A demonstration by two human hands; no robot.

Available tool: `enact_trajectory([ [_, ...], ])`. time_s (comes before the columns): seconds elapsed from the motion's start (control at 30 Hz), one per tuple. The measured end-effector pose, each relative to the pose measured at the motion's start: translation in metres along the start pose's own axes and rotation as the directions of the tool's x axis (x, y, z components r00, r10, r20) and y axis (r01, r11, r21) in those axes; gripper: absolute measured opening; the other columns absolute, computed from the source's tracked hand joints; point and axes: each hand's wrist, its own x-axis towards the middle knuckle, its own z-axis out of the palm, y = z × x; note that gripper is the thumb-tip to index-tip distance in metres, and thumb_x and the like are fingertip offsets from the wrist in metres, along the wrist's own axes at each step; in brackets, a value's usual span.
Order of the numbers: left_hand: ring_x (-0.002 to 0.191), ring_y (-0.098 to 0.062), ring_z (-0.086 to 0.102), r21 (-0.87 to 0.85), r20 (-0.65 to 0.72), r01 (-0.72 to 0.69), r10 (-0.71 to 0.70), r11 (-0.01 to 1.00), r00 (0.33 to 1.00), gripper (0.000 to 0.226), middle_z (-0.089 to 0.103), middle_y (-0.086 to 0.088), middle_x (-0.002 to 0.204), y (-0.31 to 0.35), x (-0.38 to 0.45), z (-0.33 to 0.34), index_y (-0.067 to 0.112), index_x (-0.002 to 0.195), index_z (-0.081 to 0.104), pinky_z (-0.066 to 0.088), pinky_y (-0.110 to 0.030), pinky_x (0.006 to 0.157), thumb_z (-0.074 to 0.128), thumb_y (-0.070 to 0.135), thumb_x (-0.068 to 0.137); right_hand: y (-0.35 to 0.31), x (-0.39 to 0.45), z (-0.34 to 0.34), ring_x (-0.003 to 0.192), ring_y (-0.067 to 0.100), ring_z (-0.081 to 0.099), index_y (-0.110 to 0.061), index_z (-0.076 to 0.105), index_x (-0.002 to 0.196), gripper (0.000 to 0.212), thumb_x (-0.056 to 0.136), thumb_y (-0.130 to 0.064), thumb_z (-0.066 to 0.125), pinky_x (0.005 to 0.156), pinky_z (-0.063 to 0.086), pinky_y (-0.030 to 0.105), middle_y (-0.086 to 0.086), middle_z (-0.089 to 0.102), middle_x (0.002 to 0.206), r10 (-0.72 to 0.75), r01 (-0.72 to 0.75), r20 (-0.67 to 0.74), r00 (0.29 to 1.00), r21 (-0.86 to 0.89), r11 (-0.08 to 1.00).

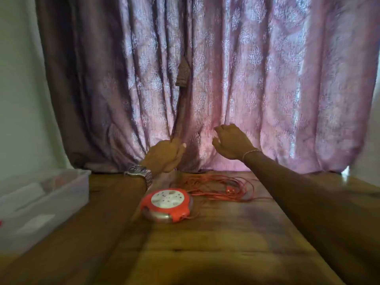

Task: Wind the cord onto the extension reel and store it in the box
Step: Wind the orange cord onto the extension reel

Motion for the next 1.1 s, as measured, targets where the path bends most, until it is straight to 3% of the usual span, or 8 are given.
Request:
enact_trajectory([
  [0.1, 0.11, -0.047, 0.065, -0.023, 0.18, 0.153, -0.146, 0.988, 0.973, 0.055, 0.066, -0.032, 0.119, -0.004, -0.012, 0.007, 0.0, 0.12, 0.06, 0.05, -0.047, 0.093, 0.029, 0.045, 0.112, -0.02, -0.008, 0.008, 0.105, 0.037, 0.06, -0.003, 0.061, 0.116, 0.04, 0.094, -0.033, 0.047, 0.087, 0.049, 0.04, 0.02, 0.064, 0.115, 0.001, -0.057, 0.29, 0.957, 0.185, 0.981],
  [0.37, 0.144, -0.035, 0.046, 0.133, 0.6, 0.512, -0.48, 0.849, 0.64, 0.065, 0.043, -0.017, 0.161, -0.019, -0.064, 0.027, 0.006, 0.152, 0.046, 0.037, -0.039, 0.117, 0.024, 0.052, 0.112, -0.075, -0.053, 0.046, 0.064, 0.013, 0.064, -0.002, 0.071, 0.096, 0.044, 0.096, -0.042, 0.051, 0.069, 0.056, 0.028, 0.012, 0.074, 0.088, -0.138, -0.397, 0.765, 0.629, 0.469, 0.789],
  [0.47, 0.12, -0.044, 0.061, 0.051, 0.667, 0.675, -0.528, 0.736, 0.526, 0.07, 0.04, -0.022, 0.16, -0.019, -0.073, 0.032, 0.009, 0.153, 0.044, 0.053, -0.053, 0.1, 0.029, 0.06, 0.108, -0.088, -0.062, 0.062, 0.065, 0.014, 0.058, -0.011, 0.067, 0.093, 0.031, 0.099, -0.036, 0.05, 0.067, 0.054, 0.025, 0.002, 0.071, 0.084, -0.155, -0.558, 0.806, 0.571, 0.52, 0.647],
  [0.53, 0.12, -0.044, 0.061, -0.097, 0.661, 0.762, -0.531, 0.641, 0.53, 0.061, 0.044, -0.019, 0.156, -0.02, -0.075, 0.035, 0.014, 0.153, 0.044, 0.058, -0.055, 0.091, 0.037, 0.055, 0.108, -0.089, -0.061, 0.068, 0.061, 0.012, 0.055, -0.018, 0.063, 0.084, 0.025, 0.098, -0.034, 0.052, 0.057, 0.05, 0.019, 0.0, 0.068, 0.079, -0.145, -0.633, 0.813, 0.564, 0.539, 0.556],
  [0.63, 0.124, -0.044, 0.064, -0.068, 0.643, 0.681, -0.49, 0.729, 0.588, 0.052, 0.044, -0.022, 0.154, -0.026, -0.062, 0.045, 0.013, 0.16, 0.031, 0.058, -0.052, 0.093, 0.043, 0.029, 0.112, -0.082, -0.059, 0.074, 0.055, 0.01, 0.054, -0.013, 0.065, 0.085, 0.022, 0.095, -0.031, 0.06, 0.051, 0.049, 0.017, 0.001, 0.067, 0.069, -0.126, -0.69, 0.818, 0.561, 0.546, 0.474],
  [0.77, 0.132, -0.041, 0.056, -0.125, 0.458, 0.513, -0.409, 0.849, 0.789, 0.041, 0.055, -0.028, 0.147, -0.043, -0.037, 0.054, -0.003, 0.141, 0.051, 0.045, -0.042, 0.104, 0.042, 0.024, 0.111, -0.065, -0.047, 0.076, 0.05, 0.015, 0.055, -0.002, 0.065, 0.087, 0.029, 0.085, -0.03, 0.073, 0.047, 0.049, 0.023, 0.017, 0.064, 0.071, 0.017, -0.709, 0.725, 0.688, 0.667, 0.23],
  [0.87, 0.127, -0.041, 0.058, -0.384, 0.268, 0.533, -0.461, 0.754, 0.846, 0.039, 0.061, -0.028, 0.137, -0.043, -0.019, 0.052, -0.002, 0.131, 0.055, 0.043, -0.039, 0.097, 0.038, 0.027, 0.112, -0.047, -0.023, 0.058, 0.059, 0.022, 0.066, -0.005, 0.06, 0.095, 0.032, 0.079, -0.023, 0.079, 0.05, 0.055, 0.029, 0.02, 0.068, 0.085, 0.141, -0.628, 0.618, 0.773, 0.777, 0.035],
  [1.1, 0.072, -0.002, 0.057, -0.842, -0.137, 0.217, -0.585, 0.494, 0.799, 0.021, 0.062, 0.014, 0.076, -0.008, 0.04, 0.022, 0.006, 0.108, 0.064, 0.043, -0.013, 0.06, 0.052, 0.023, 0.108, -0.017, 0.018, 0.019, 0.07, 0.034, 0.069, 0.001, 0.058, 0.111, 0.044, 0.077, -0.017, 0.081, 0.064, 0.061, 0.043, 0.026, 0.07, 0.093, 0.279, -0.465, 0.457, 0.845, 0.884, -0.042],
])
